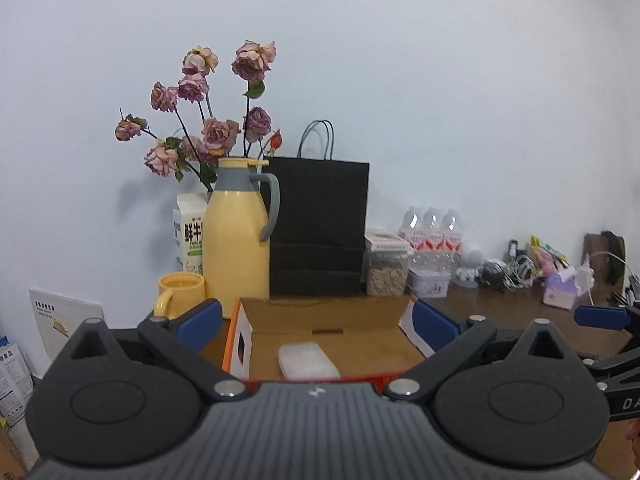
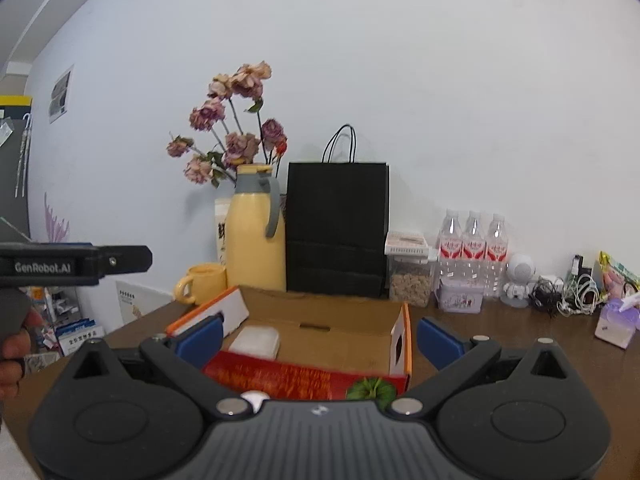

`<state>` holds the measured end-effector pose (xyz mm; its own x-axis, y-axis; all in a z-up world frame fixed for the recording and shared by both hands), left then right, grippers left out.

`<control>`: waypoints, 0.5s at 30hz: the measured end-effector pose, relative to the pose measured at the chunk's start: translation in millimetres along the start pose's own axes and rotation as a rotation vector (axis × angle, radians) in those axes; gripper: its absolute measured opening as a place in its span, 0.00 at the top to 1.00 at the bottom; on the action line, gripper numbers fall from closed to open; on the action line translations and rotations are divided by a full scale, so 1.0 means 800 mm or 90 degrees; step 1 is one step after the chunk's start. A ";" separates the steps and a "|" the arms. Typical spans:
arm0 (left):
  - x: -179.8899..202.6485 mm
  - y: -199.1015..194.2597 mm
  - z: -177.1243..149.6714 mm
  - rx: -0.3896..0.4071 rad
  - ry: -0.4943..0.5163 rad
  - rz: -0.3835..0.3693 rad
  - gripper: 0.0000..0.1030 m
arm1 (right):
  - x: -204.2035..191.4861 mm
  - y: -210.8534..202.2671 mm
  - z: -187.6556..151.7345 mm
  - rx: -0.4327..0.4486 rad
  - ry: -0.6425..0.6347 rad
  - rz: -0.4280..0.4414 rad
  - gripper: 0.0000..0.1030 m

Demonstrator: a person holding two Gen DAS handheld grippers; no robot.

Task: Organize objects
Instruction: 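Lift both open tools out of the cardboard box back toward the table, then grasp the white round disc on the lilac cloth with the left tool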

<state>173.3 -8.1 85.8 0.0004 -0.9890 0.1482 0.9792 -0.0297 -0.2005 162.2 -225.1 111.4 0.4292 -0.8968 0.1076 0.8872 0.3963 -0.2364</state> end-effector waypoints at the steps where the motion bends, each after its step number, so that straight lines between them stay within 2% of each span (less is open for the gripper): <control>1: 0.000 -0.008 -0.007 -0.006 0.003 -0.004 0.00 | -0.003 -0.007 -0.007 -0.005 -0.001 0.000 0.00; 9: -0.008 -0.063 -0.090 -0.068 0.030 -0.005 0.00 | -0.028 -0.046 -0.078 -0.069 0.001 0.006 0.00; 15: -0.017 -0.079 -0.181 -0.175 0.033 0.007 0.00 | -0.045 -0.059 -0.141 -0.138 0.020 0.009 0.00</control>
<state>82.0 -13.7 -43.5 -0.0060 -0.9953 0.0967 0.8876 -0.0498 -0.4579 85.7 -234.0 9.9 0.4327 -0.8986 0.0728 0.8227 0.3605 -0.4395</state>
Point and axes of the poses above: each gripper's, at about its wrist camera, not at the fingertips, and y roughly the way its jaws point, x to its right, z to its top, the point moved 9 cm from there along y, roughly the way its jaws point, and after that the axes turned 6 degrees about -y, right-handed, at the moved point
